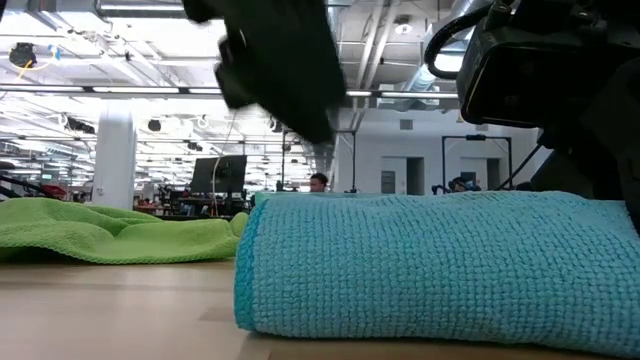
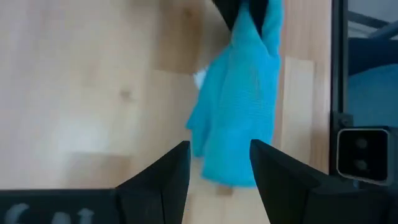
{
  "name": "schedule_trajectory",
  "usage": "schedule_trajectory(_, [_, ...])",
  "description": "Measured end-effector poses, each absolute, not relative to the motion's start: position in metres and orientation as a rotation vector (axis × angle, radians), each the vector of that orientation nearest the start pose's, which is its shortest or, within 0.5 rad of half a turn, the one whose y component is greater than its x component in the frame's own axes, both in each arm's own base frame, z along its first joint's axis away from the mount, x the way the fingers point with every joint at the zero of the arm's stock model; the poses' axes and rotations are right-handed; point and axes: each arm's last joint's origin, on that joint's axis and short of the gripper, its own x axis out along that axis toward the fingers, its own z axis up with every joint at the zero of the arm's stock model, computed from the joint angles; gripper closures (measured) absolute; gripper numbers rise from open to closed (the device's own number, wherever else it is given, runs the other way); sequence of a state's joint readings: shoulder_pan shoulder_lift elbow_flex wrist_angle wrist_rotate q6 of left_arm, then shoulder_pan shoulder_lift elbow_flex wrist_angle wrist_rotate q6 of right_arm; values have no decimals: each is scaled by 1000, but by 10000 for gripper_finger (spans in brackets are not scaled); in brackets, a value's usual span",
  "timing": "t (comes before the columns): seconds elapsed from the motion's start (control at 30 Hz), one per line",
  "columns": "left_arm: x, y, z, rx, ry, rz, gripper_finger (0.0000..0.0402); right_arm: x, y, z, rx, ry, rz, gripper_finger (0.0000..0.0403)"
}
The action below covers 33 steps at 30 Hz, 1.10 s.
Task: Roll microfiber towels into tight, uniform cylinder then place into a basket
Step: Put the blue microfiber cloth into the blue bin
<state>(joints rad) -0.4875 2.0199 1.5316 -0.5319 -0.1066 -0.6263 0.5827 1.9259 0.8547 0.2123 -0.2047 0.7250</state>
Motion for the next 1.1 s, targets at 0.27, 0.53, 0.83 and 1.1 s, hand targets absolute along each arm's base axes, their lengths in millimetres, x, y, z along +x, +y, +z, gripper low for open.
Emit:
schedule_trajectory(0.27, [336, -197, 230, -109, 997, 88, 242, 285, 194, 92, 479, 1078, 386, 363])
schedule_trajectory(0.53, [327, -203, 173, -278, 750, -126, 242, 285, 194, 92, 464, 1073, 395, 363])
schedule_trajectory(0.83, [336, -190, 168, -362, 619, -124, 241, 285, 194, 92, 465, 1071, 397, 362])
schedule_trajectory(1.1, [344, -195, 142, -465, 650, -121, 205, 285, 195, 92, 460, 1066, 402, 362])
